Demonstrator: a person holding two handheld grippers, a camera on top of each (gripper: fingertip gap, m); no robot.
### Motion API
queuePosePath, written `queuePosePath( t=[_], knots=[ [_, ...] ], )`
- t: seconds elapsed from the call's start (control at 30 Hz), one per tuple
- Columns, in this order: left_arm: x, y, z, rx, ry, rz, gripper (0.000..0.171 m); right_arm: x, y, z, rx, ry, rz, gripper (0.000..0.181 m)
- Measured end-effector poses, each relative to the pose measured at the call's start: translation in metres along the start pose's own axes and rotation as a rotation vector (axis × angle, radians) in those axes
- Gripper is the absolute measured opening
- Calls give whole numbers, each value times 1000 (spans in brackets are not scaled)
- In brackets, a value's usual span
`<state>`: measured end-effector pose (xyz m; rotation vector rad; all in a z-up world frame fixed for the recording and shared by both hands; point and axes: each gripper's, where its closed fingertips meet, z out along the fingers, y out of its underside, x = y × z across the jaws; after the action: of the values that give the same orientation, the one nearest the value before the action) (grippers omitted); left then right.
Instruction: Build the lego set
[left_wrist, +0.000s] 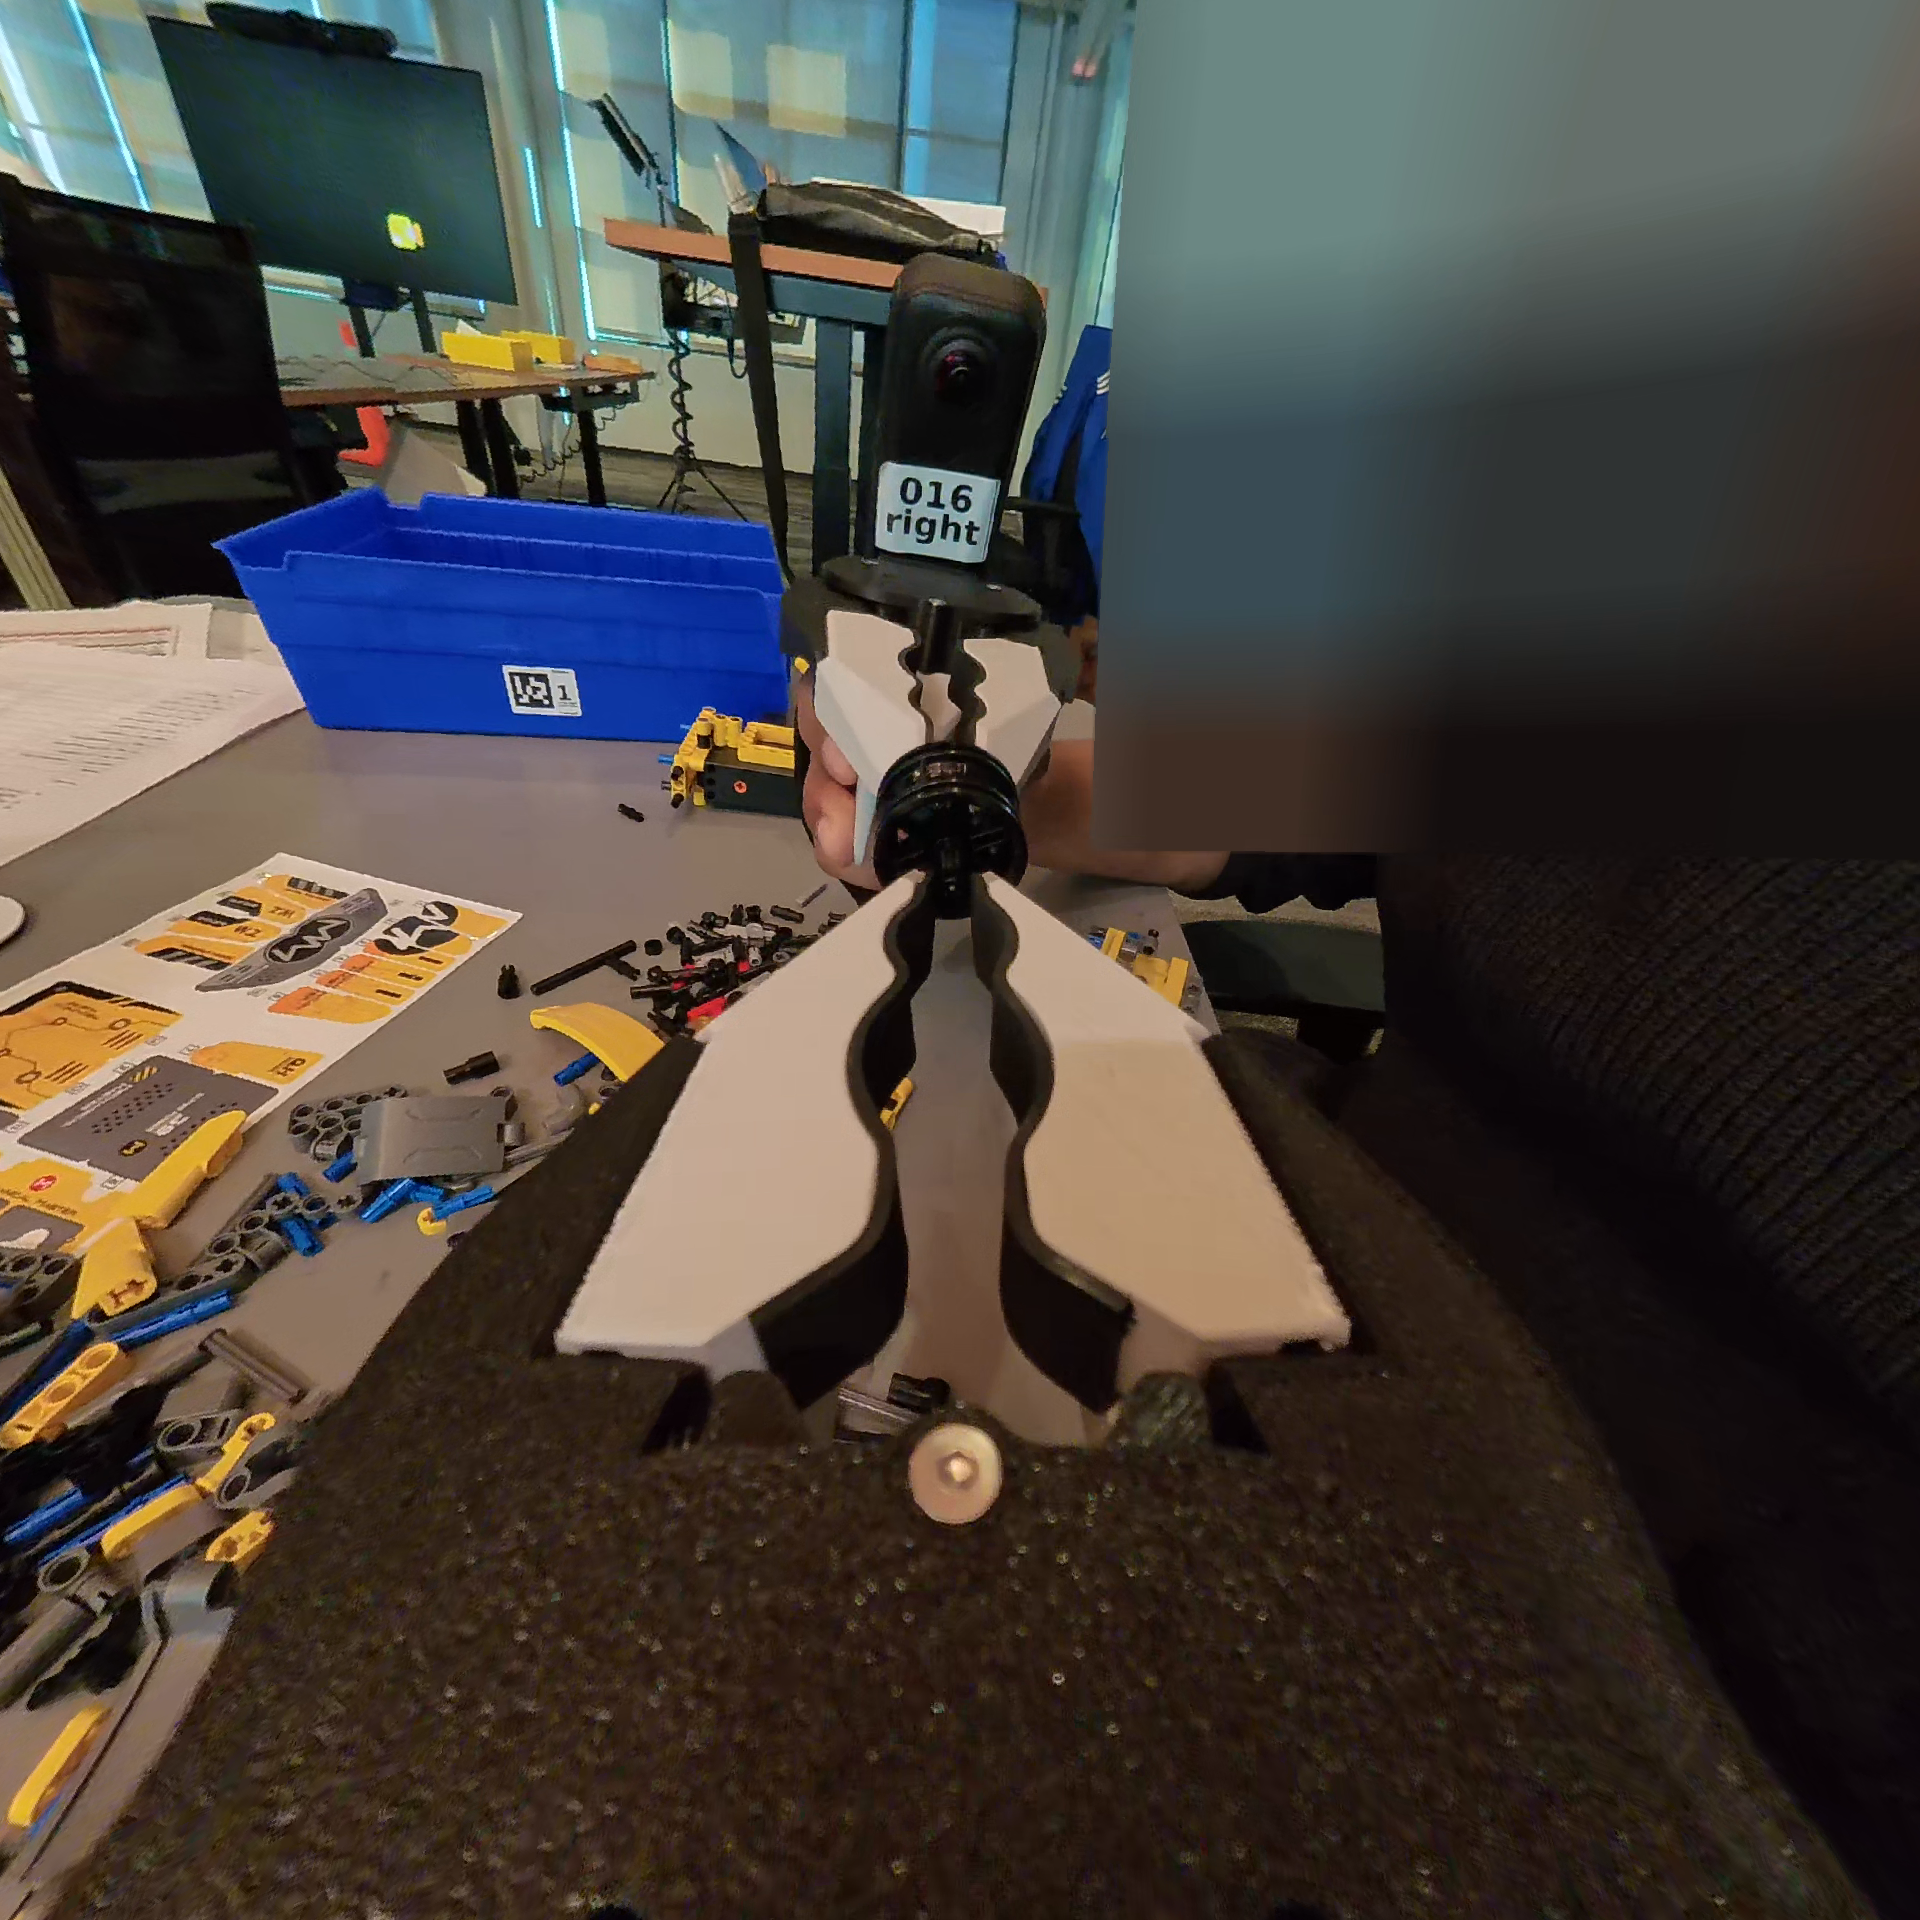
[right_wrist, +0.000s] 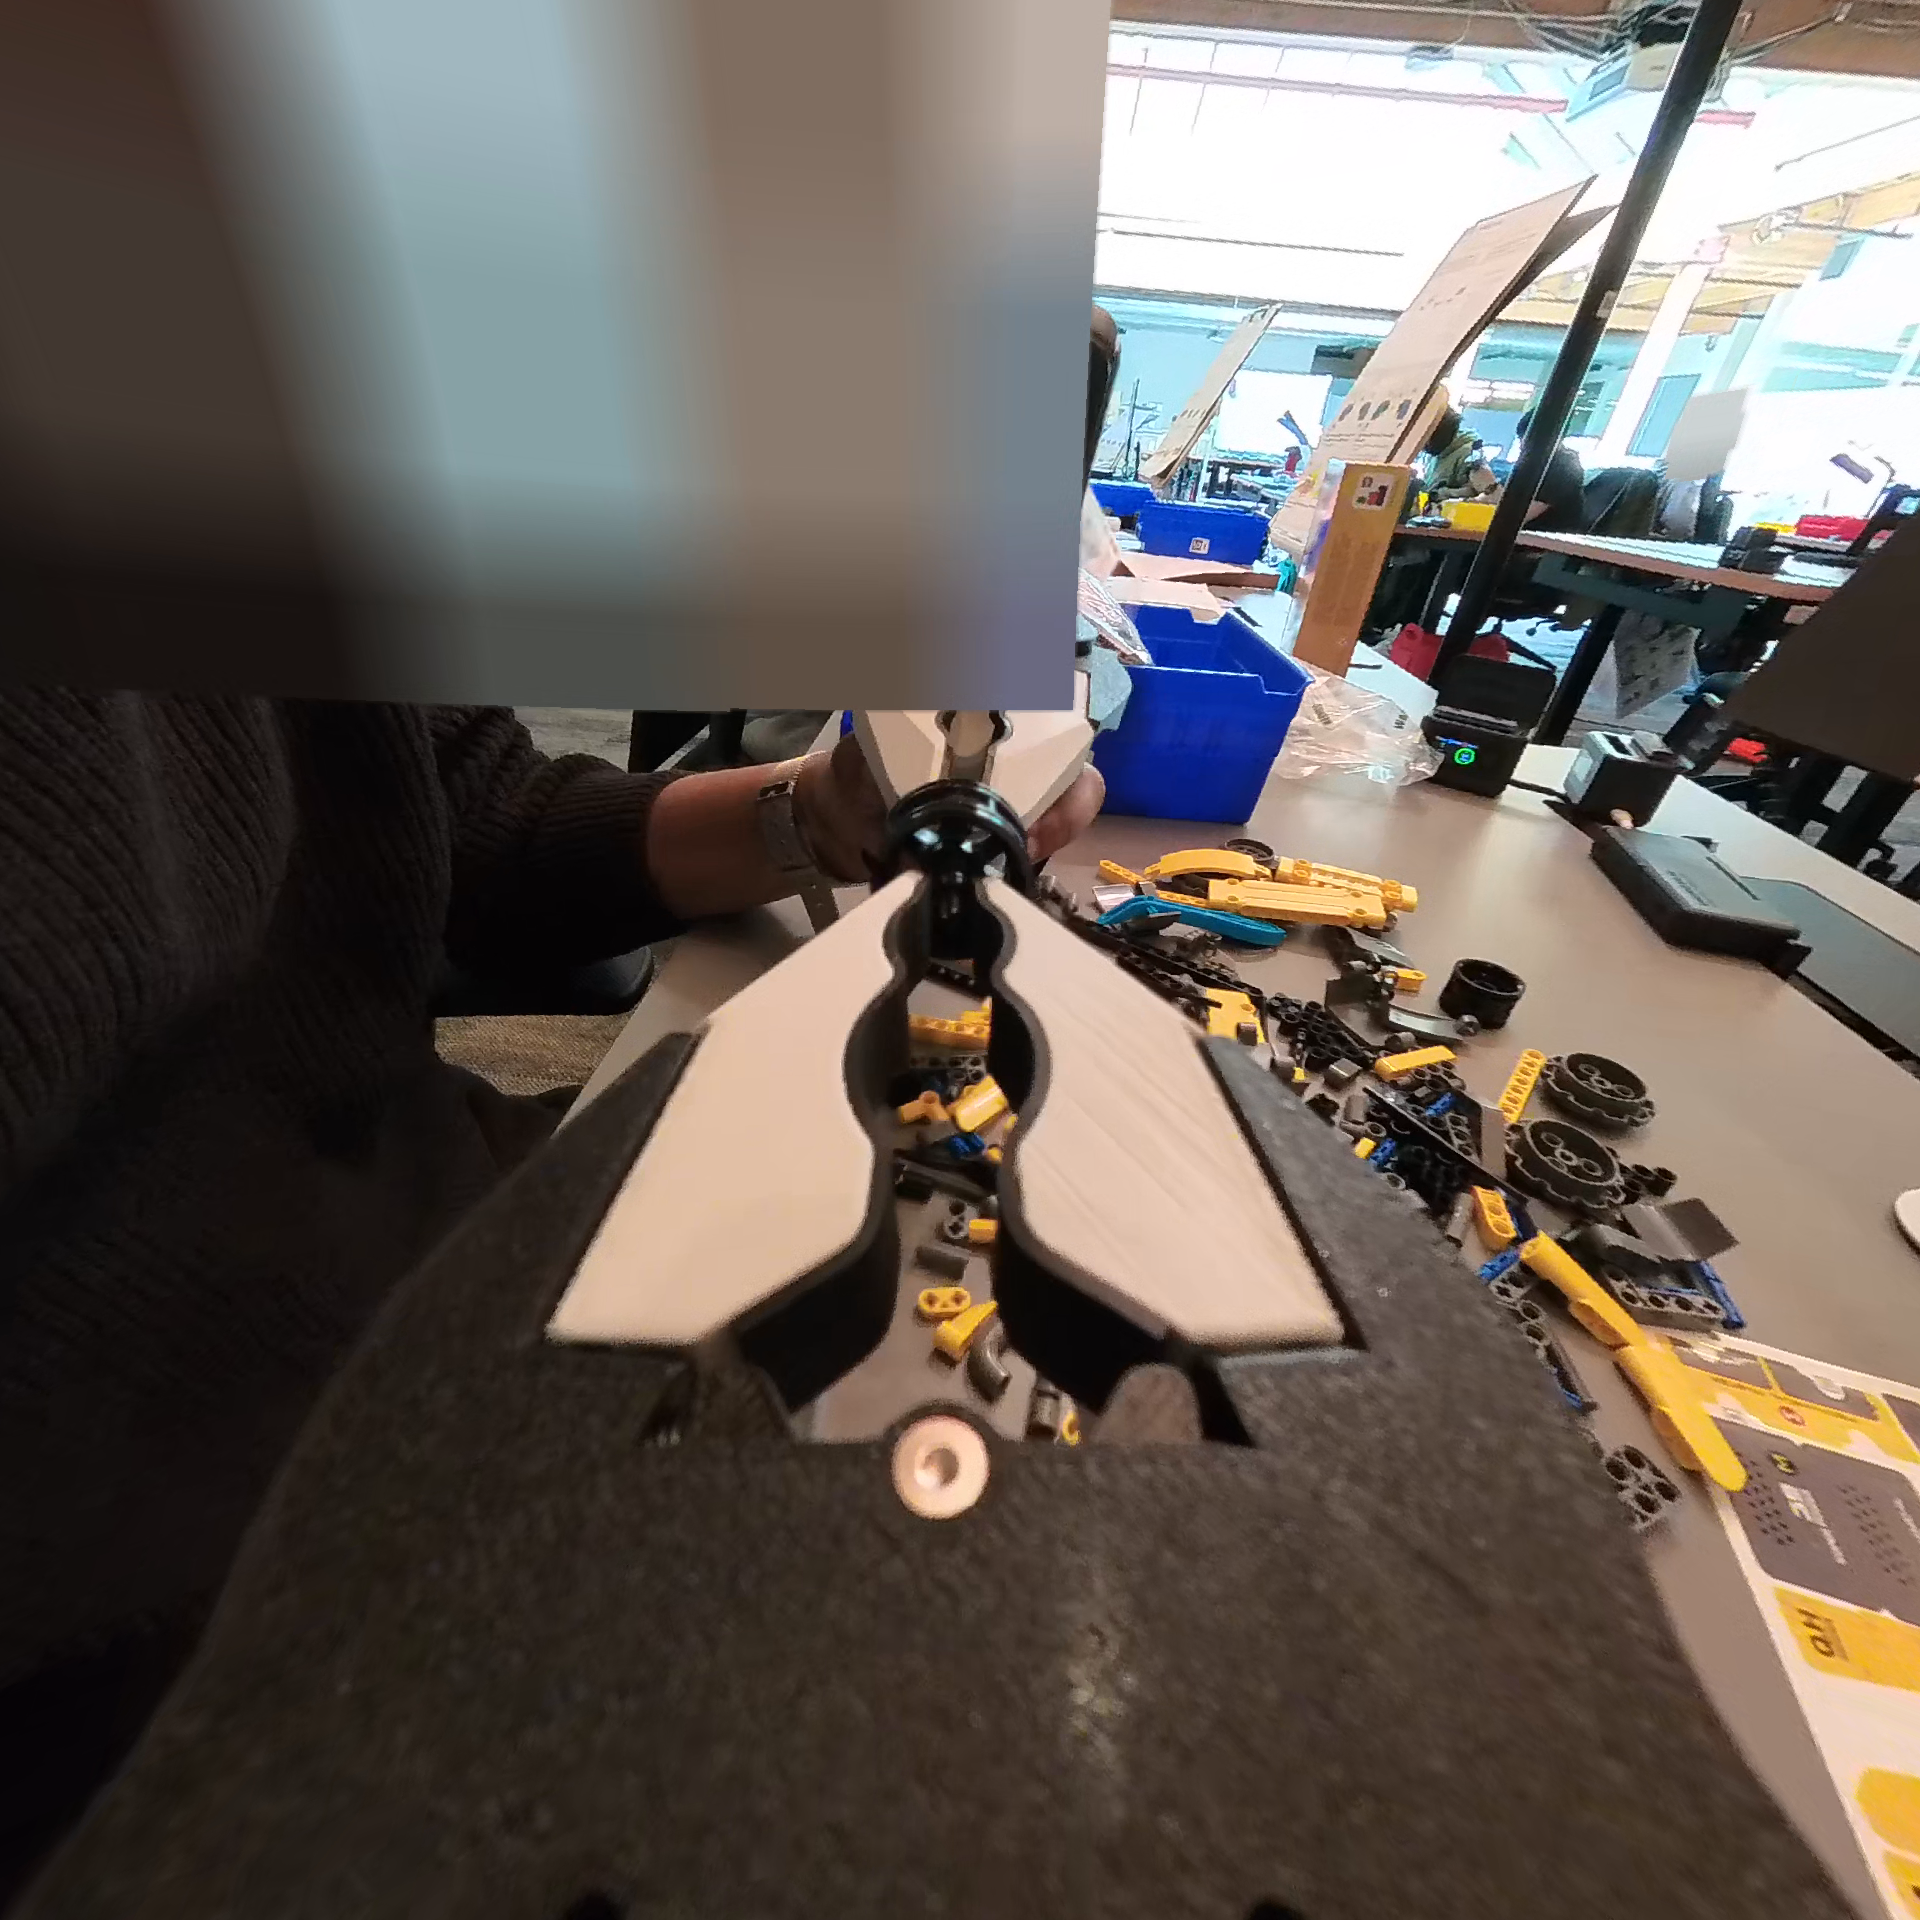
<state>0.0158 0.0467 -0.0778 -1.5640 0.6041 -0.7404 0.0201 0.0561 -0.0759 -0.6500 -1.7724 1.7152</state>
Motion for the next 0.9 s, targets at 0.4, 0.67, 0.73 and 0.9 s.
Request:
queuePosePath(
  t=[0.4, 0.67, 0.73, 0.9],
  knots=[
    [-1, 1, 1, -26, -25, 28, 5, 0, 39, 18, -162, 16, -29, 6],
    [-3, -2, -3, -5, -20, 4, 6, 2, 25, 10, -51, -17, 40, 6],
    [-4, -2, -4, -3, -15, -5, 6, 2, 21, 9, -23, -21, 50, 5],
    [-3, 3, -2, -30, -7, -10, 6, 3, 6, 2, 66, -40, 86, 6]
  ],
)
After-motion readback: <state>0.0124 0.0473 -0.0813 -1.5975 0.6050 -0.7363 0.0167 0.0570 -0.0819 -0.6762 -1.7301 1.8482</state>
